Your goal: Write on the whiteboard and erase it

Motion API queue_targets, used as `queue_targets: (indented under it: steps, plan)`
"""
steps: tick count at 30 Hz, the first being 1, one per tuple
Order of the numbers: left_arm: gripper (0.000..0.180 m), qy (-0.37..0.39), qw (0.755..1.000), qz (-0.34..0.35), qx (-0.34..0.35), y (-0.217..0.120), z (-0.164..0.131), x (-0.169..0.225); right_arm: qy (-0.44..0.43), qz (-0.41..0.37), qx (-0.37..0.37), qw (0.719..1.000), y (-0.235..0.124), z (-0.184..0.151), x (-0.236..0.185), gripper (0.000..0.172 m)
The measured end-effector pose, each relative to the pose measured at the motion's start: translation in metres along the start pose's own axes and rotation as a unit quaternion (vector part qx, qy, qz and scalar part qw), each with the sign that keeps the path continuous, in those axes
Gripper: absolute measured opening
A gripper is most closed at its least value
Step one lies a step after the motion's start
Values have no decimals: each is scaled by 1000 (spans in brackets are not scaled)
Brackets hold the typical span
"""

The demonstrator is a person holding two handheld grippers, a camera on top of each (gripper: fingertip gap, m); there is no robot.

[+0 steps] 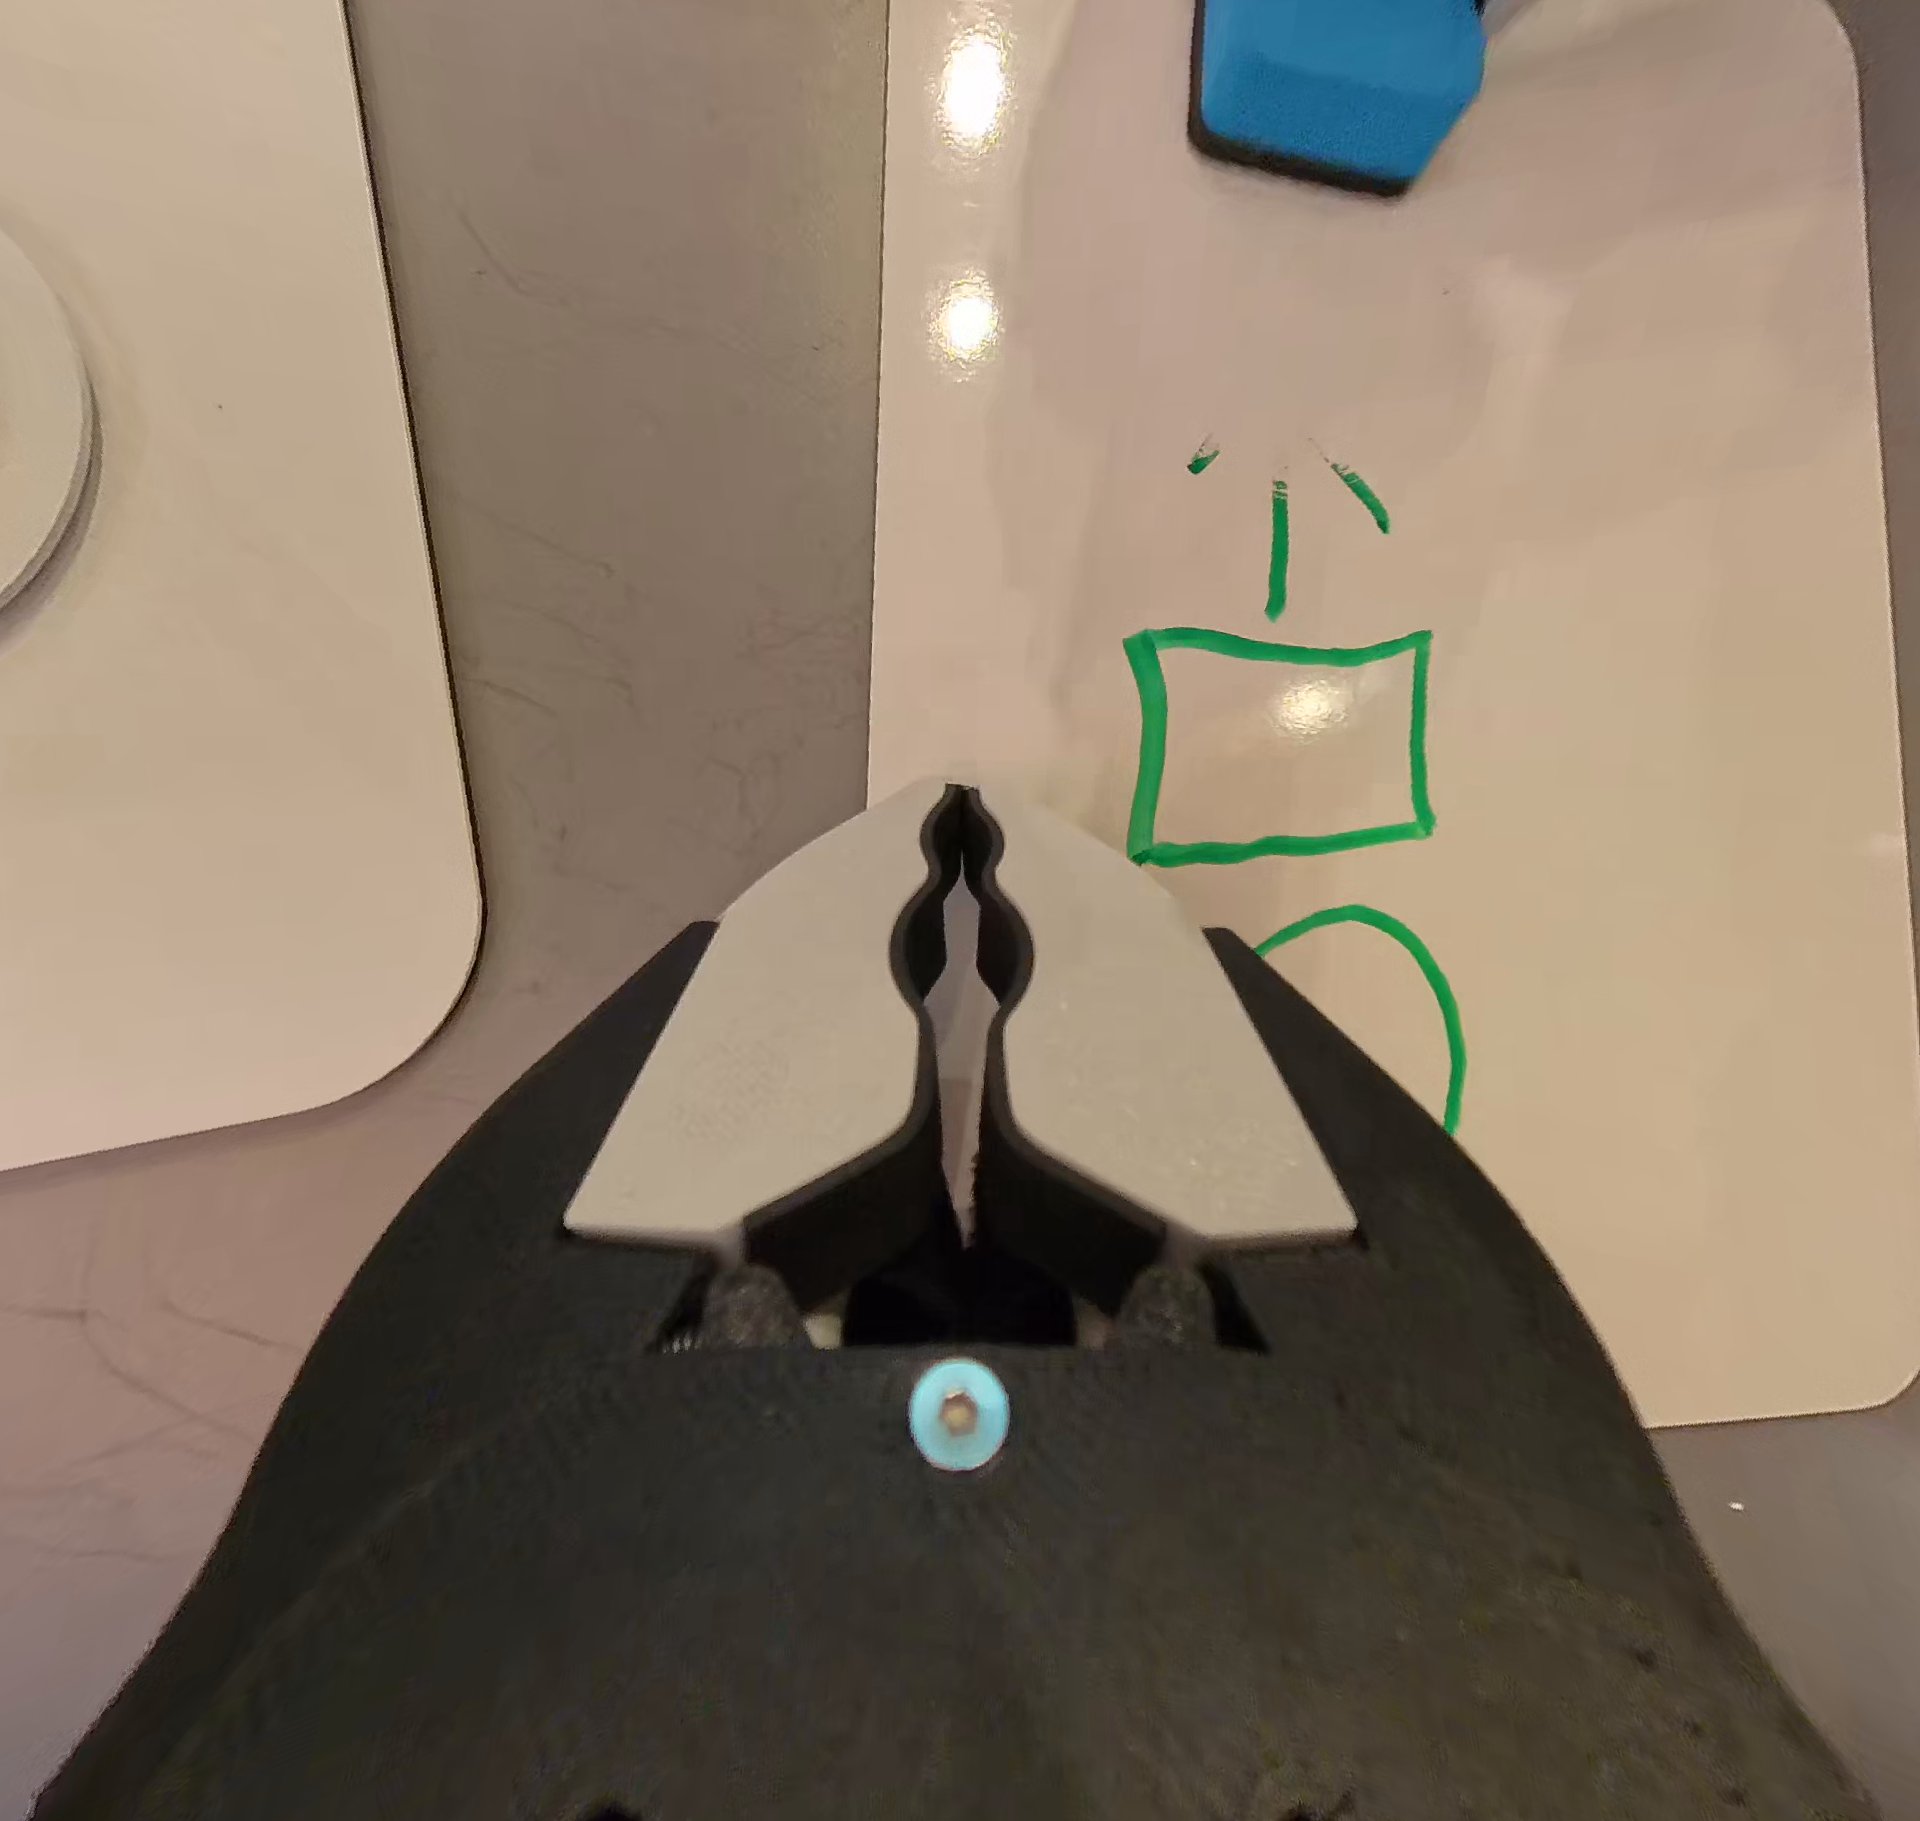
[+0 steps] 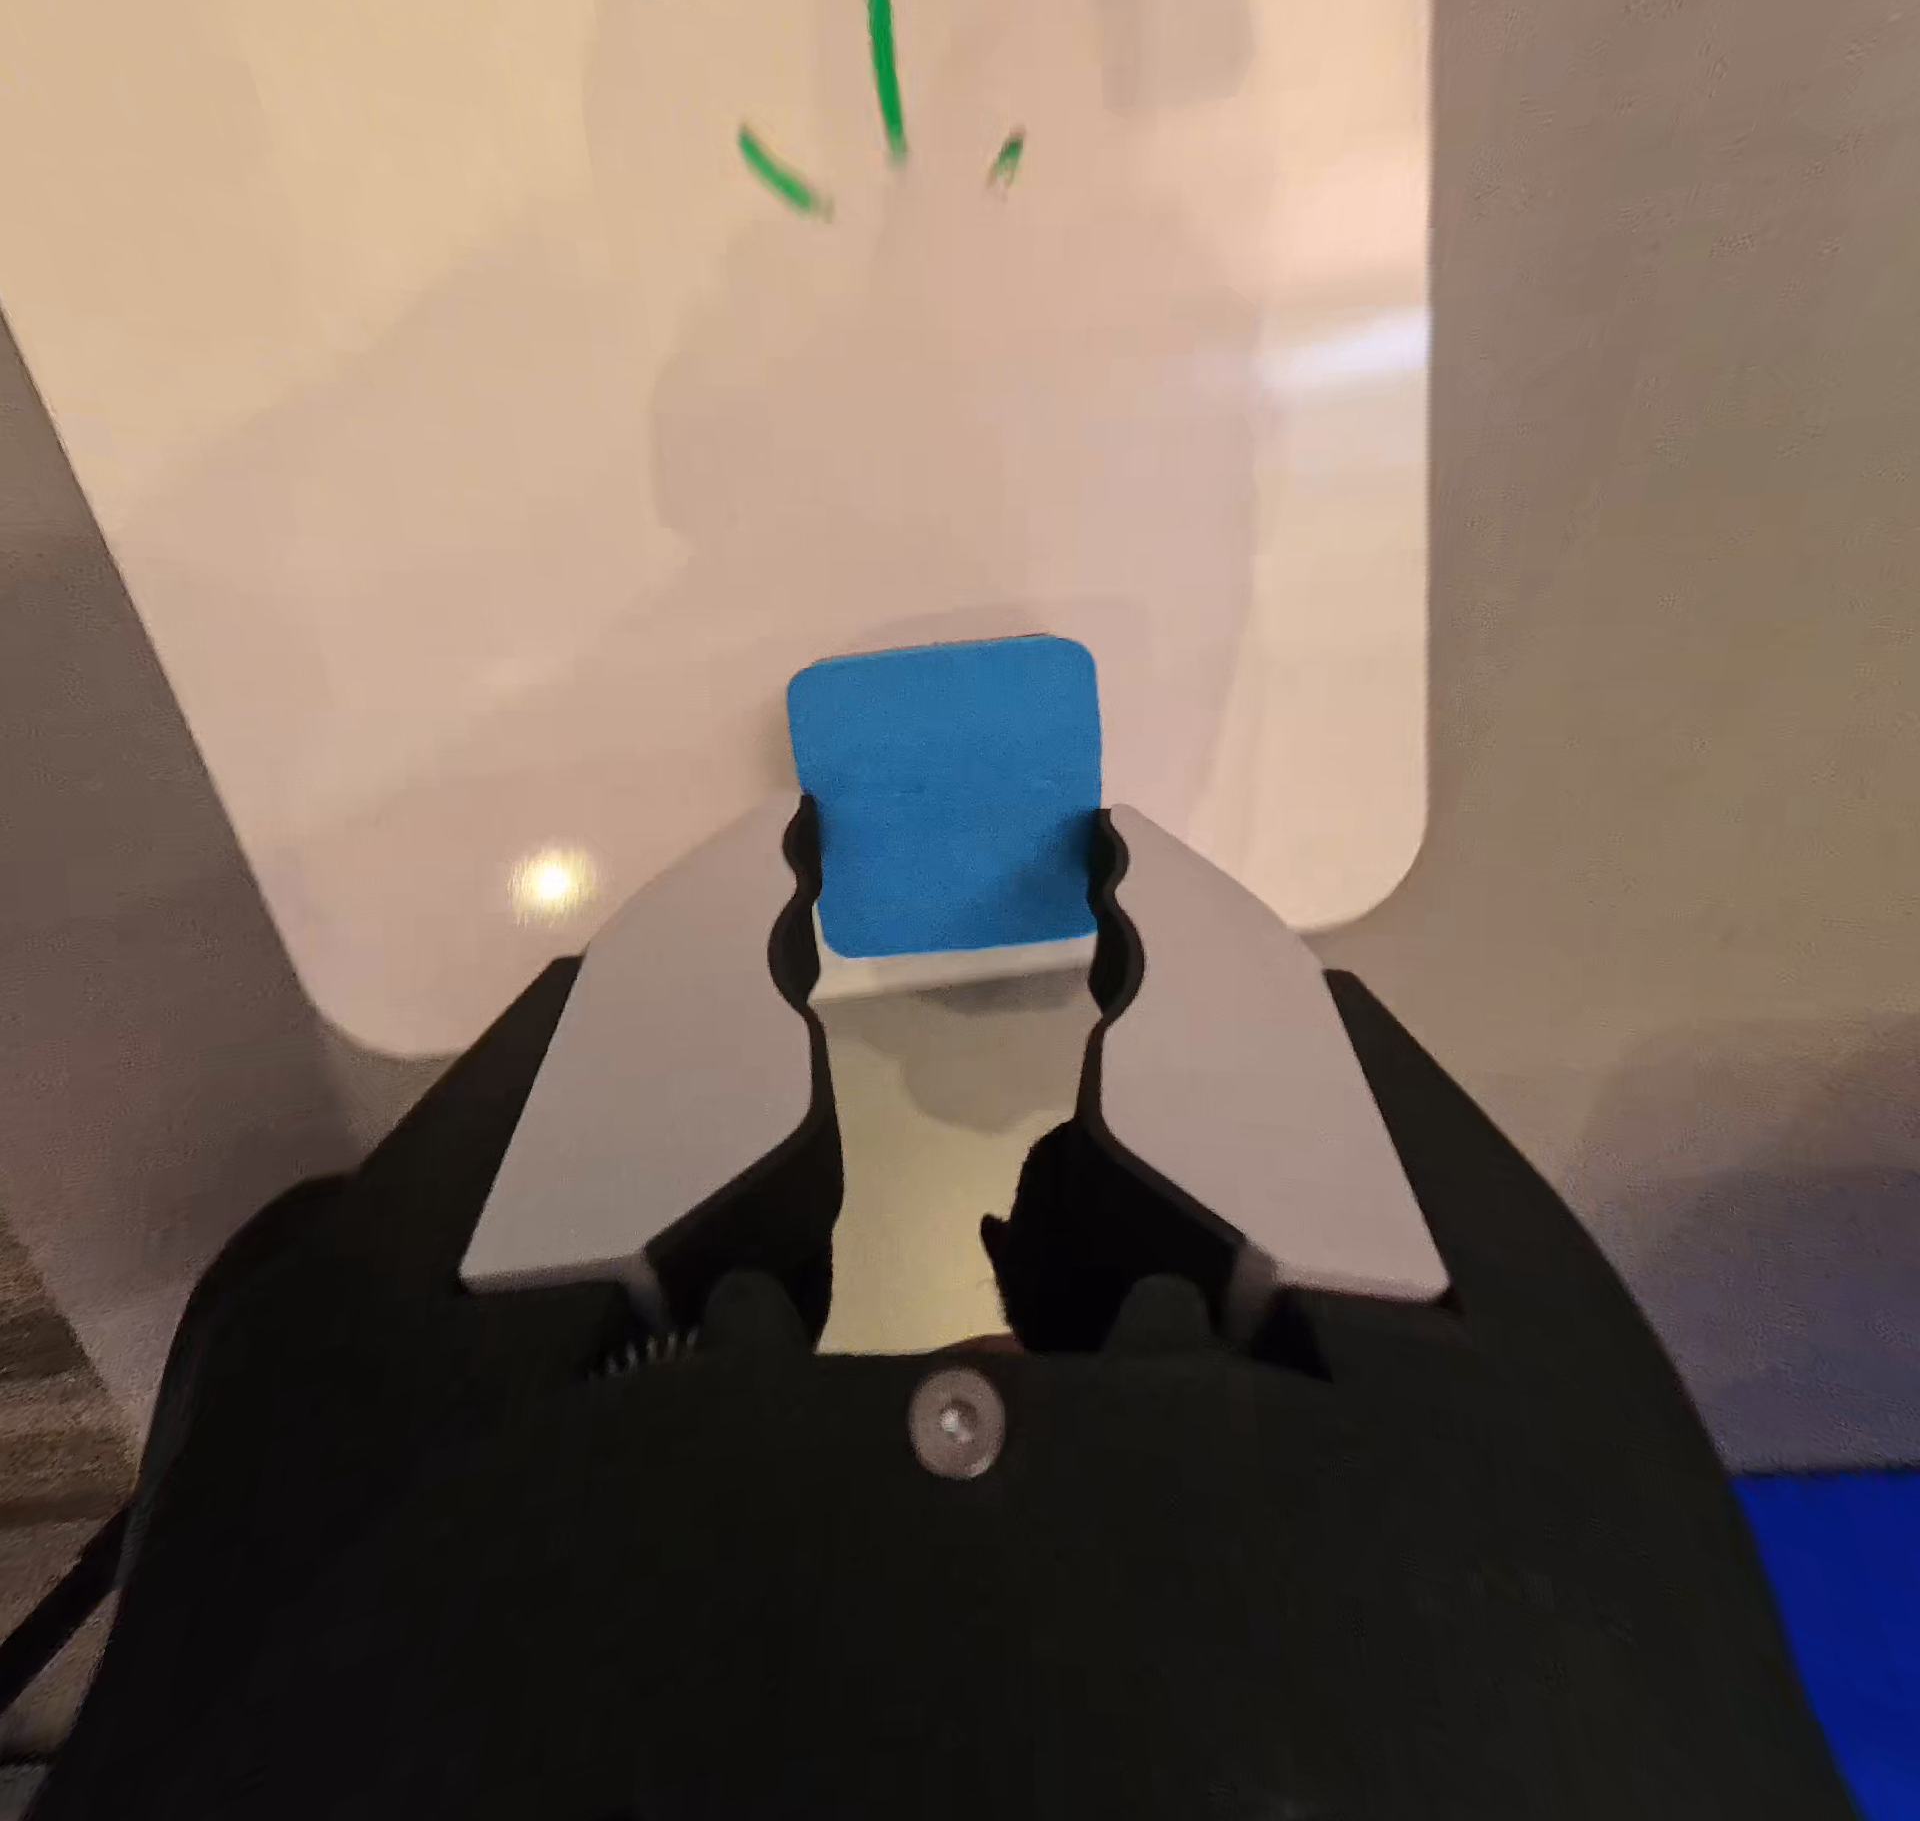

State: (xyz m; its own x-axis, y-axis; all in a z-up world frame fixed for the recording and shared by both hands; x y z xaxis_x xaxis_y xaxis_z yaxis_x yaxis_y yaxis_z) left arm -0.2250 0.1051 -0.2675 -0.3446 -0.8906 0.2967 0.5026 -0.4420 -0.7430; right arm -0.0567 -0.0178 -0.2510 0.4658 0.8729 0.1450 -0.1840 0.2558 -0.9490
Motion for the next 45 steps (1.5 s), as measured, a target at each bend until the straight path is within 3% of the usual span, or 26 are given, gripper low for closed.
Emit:
queue_targets:
  steps: [2,4,7,11,15,17,19,23,27,31,35,39,41,43,45]
  plan:
    - [1,-2,1000,3,3,0,0,0,-16,11,17,1000,5,19,-8,51]
    - [1,-1,1000,7,2,0,0,1,-34,26,15,999,1,14,-22,51]
    - [0,-4,1000,-1,4,0,0,0,-10,11,-6,1000,3,12,-5,51]
    - [0,-3,1000,3,5,0,0,0,-49,19,23,998,21,76,-15,51]
    - [1,-4,1000,-2,6,0,0,0,-47,25,-7,999,18,62,-6,51]
    - [1,-5,1000,-3,7,0,0,0,-32,15,-7,999,24,74,6,51]
    - [1,-6,1000,-4,11,0,-1,0,-66,29,12,997,26,91,-13,51]
    - [1,-8,1000,-9,12,0,0,-1,-64,35,-28,997,20,70,-10,51]
    - [1,-13,1000,-13,19,0,-1,-1,-85,31,-15,996,25,93,-22,51]
    - [1,-14,1000,-18,21,0,-1,-1,-53,31,-31,998,21,72,-7,51]
    - [1,-17,999,-20,27,1,-1,-1,-80,32,-4,996,31,110,-19,51]
    - [1,-17,999,-25,26,0,-1,-1,-64,32,-20,997,28,95,-10,51]
    - [1,-19,999,-30,30,1,-1,-2,-64,24,-17,998,32,107,-3,51]
    - [1,-22,999,-32,35,1,-1,-2,-88,27,-12,996,34,119,-16,51]
    - [1,-22,999,-32,35,1,-1,-2,-97,39,-22,994,30,108,-21,51]
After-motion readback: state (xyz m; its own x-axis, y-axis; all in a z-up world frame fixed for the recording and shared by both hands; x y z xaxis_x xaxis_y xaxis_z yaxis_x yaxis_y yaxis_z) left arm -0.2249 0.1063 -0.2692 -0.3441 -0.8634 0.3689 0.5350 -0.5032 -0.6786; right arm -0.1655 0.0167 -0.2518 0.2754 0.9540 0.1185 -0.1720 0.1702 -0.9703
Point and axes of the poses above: each gripper's, where its closed fingertips meet, y out along the fingers, z out of its top, x = y × z across the jaws, the point moved 4 cm from there along -y, back along the fingers, and after that the axes turned 10 degrees about -z, right-handed, at the moved point
